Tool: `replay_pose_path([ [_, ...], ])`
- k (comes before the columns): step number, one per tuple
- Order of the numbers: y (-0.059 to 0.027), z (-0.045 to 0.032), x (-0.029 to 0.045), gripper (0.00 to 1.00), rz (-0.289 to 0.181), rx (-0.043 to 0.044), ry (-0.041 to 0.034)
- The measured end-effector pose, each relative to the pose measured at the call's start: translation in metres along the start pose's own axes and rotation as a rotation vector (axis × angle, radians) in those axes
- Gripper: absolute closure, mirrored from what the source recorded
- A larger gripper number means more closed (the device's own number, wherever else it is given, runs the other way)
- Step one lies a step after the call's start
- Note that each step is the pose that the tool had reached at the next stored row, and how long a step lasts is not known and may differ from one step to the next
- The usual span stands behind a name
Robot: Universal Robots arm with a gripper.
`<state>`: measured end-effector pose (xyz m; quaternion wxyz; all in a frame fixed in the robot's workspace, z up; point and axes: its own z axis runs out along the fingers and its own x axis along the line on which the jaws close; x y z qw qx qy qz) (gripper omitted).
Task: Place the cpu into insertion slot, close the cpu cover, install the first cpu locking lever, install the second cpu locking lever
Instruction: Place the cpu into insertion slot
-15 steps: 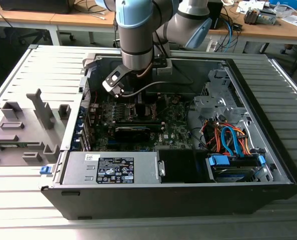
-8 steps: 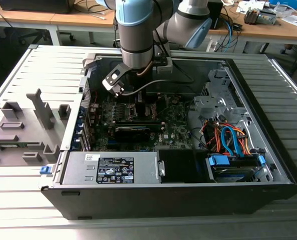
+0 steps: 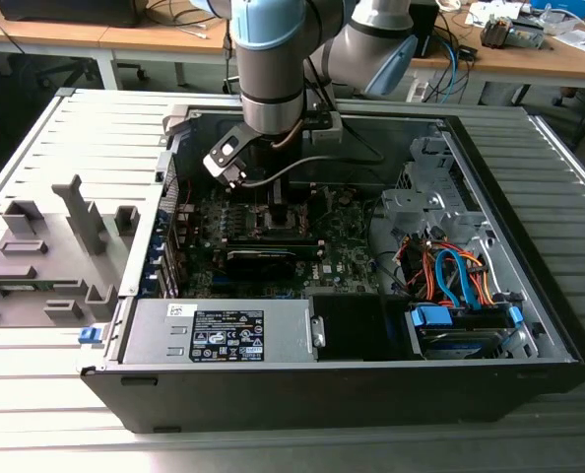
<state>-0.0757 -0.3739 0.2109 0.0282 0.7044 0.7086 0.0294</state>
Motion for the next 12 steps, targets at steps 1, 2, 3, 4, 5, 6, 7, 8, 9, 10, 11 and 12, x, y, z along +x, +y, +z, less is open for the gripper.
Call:
replay_pose_path([
  [1,0.0002,-0.0018,0.0,0.84,0.0,0.0001,-0.0001],
  [2,0.0005,-0.004,0.0,0.89,0.0,0.0001,0.0],
  [3,0.0009,-0.0077,0.0,0.89,0.0,0.0,0.0001],
  [4,0.0011,-0.0097,0.0,0.89,0.0,0.0,0.0001],
  [5,0.0015,-0.0145,0.0,0.89,0.0,0.0,0.0001],
  [6,0.0019,-0.0201,0.0,0.89,0.0,0.0,0.0001],
  [7,0.0021,-0.022,0.0,0.89,0.0,0.0001,0.0],
  [8,0.0022,-0.023,0.0001,0.89,0.0,0.0,0.0],
  [9,0.0022,-0.0233,0.0001,0.89,0.0,0.0,0.0002],
  [10,0.0023,-0.0238,0.0001,0.89,0.0,0.0,0.0003],
  [11,0.0023,-0.0239,0.0001,0.89,0.0,-0.0001,0.0004],
  [12,0.0023,-0.024,0.0001,0.89,0.0,-0.0001,0.0004],
])
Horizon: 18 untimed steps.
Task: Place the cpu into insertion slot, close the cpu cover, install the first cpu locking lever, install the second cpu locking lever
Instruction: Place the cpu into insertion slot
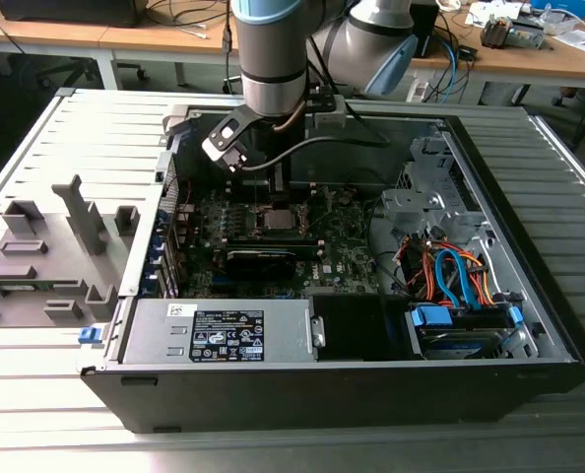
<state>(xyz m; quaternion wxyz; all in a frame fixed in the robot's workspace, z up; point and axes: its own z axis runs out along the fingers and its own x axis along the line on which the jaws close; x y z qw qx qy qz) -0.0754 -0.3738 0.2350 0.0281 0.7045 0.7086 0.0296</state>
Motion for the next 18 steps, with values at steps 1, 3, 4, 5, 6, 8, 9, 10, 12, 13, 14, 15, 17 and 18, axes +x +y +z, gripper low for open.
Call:
replay_pose_path([
  [1,0.0002,-0.0001,0.0,0.89,0.0,0.0014,0.0],
  [3,0.0027,0.0003,0.0,0.89,0.0,0.0572,0.0001],
  [4,0.0035,0.0004,0.0,0.89,0.0,0.0748,0.0002],
  [5,0.0035,0.0003,-0.0001,0.89,0.0,0.0755,0.0001],
  [6,0.0034,0.0003,-0.0001,0.89,0.0,0.0755,0.0001],
  [8,0.0034,0.0003,-0.0001,0.89,0.0,0.0755,0.0002],
  [9,0.0035,0.0003,0.0,0.89,0.0,0.0755,0.0002],
  [10,0.0035,0.0004,0.0,0.89,0.0,0.0755,0.0002],
  [12,0.0035,0.0003,0.0,0.89,0.0,0.0755,0.0002],
  [13,0.0035,-0.0001,0.0,0.89,0.0,0.0754,0.0004],
  [14,0.0035,-0.001,-0.0001,0.89,0.0,0.0755,0.0003],
  [15,0.0036,-0.002,-0.0001,0.89,0.0,0.0755,0.0002],
  [17,0.0039,-0.0049,-0.0001,0.89,0.0,0.0755,0.0002],
  [18,0.004,-0.0061,-0.0001,0.89,0.0,0.0755,0.0002],
])
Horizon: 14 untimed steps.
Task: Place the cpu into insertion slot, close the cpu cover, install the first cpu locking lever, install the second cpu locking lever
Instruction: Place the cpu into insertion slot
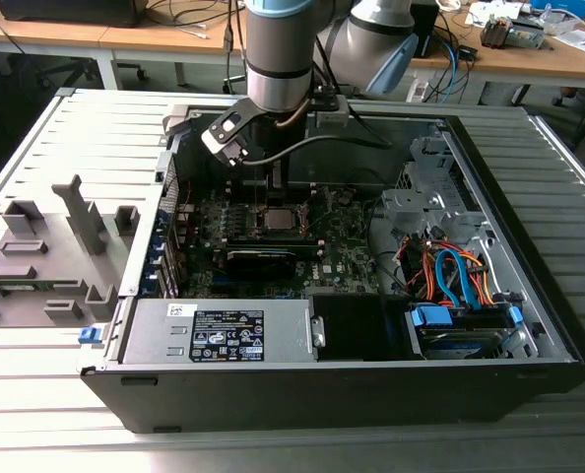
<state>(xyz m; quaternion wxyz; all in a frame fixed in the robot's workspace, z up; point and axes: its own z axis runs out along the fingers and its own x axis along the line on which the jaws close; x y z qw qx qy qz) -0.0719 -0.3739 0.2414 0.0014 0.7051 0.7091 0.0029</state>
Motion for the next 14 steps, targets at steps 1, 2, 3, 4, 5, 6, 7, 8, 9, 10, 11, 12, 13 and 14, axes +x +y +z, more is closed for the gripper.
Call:
replay_pose_path([
  [1,0.0,-0.0012,0.0,0.89,0.0,0.0,0.0],
  [2,0.0,-0.0034,0.0,0.89,0.0,-0.0001,0.0],
  [3,0.0001,-0.0064,0.0,0.89,0.0,-0.0001,0.0001],
  [4,0.0001,-0.008,0.0,0.89,0.0,0.0,0.0001],
  [5,0.0001,-0.0107,0.0,0.89,0.0,0.0,-0.0001],
  [6,0.0001,-0.0131,0.0001,0.89,0.0,0.0,0.0],
  [7,0.0001,-0.0148,0.0,0.89,0.0,0.0,0.0],
  [8,0.0001,-0.016,0.0,0.89,0.0,0.0,0.0001],
  [9,0.0001,-0.017,0.0,0.89,0.0,0.0,0.0],
  [10,0.0001,-0.019,0.0,0.89,0.0,0.0,0.0],
  [11,0.0001,-0.0209,0.0,0.89,0.0,0.0,0.0],
  [12,0.0002,-0.0221,0.0001,0.89,0.0,-0.0001,0.0001],
  [13,0.0002,-0.0235,0.0001,0.89,0.0,0.0,0.0],
  [14,0.0002,-0.0248,0.0001,0.89,0.0,0.0,0.0],
])
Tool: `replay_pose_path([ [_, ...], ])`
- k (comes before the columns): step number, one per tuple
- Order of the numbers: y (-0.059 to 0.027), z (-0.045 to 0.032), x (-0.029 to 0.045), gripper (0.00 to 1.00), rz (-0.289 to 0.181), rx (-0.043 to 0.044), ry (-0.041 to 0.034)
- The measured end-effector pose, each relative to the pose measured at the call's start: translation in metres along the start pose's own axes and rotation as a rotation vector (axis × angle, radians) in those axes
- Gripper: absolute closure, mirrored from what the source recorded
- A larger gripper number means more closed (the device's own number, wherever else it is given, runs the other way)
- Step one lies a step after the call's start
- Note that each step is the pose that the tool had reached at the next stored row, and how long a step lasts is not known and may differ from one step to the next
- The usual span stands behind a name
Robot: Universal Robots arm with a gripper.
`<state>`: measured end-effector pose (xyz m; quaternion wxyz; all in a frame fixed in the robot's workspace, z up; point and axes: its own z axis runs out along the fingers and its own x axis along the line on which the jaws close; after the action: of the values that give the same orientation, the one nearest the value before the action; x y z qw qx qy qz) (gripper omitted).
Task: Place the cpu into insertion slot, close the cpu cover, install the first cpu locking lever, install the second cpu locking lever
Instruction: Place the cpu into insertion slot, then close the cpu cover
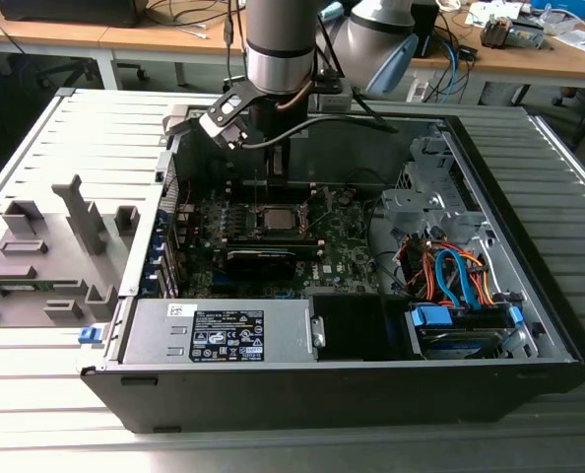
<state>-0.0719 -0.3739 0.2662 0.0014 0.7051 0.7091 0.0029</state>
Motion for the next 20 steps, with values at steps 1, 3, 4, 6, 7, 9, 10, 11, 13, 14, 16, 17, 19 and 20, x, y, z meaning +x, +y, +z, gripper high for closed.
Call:
replay_pose_path([
  [1,0.0,-0.0021,0.0,0.89,0.0,0.0,0.0],
  [3,0.0,-0.0051,0.0,0.89,0.0,0.0001,0.0],
  [4,0.0001,-0.0079,0.0,0.89,0.0,0.0,0.0],
  [6,0.0001,-0.0118,0.0,0.89,0.0,0.0,0.0],
  [7,0.0001,-0.0139,0.0,0.89,0.0,0.0,0.0],
  [9,0.0001,-0.0207,0.0001,0.89,0.0,0.0,0.0],
  [10,0.0001,-0.0225,0.0001,0.89,0.0,0.0,0.0],
  [11,0.0002,-0.0246,0.0001,0.89,0.0,0.0,0.0],
  [13,0.0002,-0.0276,0.0001,0.89,0.0,-0.0001,0.0001],
  [14,0.0002,-0.0276,0.0001,0.89,0.0,-0.0002,0.0003],
  [16,0.0002,-0.0279,0.0001,0.89,0.0,0.0,0.0],
  [17,0.0002,-0.0281,0.0001,0.89,0.0,0.0,0.0],
  [19,0.0018,-0.0283,0.0,0.89,0.0,0.0001,-0.0001],
  [20,0.0024,-0.0282,0.0,0.89,0.0,0.0001,-0.0001],
])
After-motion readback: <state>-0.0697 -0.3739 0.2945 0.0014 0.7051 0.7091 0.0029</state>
